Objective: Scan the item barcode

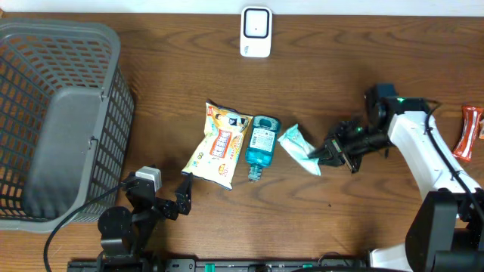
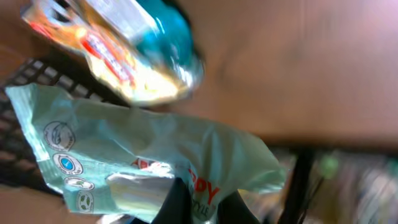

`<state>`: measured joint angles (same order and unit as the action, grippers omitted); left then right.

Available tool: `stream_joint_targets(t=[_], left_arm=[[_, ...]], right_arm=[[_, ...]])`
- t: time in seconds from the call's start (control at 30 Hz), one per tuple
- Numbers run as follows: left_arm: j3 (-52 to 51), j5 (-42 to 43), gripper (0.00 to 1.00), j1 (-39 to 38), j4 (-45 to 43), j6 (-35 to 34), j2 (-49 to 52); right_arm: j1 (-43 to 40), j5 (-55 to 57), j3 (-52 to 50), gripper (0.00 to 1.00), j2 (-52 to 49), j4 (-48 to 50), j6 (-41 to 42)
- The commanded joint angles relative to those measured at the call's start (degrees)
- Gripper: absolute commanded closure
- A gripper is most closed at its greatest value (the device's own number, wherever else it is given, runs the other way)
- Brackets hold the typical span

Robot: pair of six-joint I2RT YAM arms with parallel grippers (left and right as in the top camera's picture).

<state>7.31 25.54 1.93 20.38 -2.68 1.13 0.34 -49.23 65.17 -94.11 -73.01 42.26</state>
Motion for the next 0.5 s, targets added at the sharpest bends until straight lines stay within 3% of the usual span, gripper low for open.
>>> stream_joint_targets(t=[0.0, 0.47], left_arm=[[-0.8, -0.1, 0.02, 0.1, 1.0, 0.9, -0.1], [-0.8, -0.1, 0.02, 0.1, 1.0, 0.9, -0.1]], right_arm=[[-0.8, -9.4, 0.3, 0.98, 0.8, -6.1, 10.7], [-0.7, -19.7, 0.3, 0.99, 0.8, -9.7, 14.5]])
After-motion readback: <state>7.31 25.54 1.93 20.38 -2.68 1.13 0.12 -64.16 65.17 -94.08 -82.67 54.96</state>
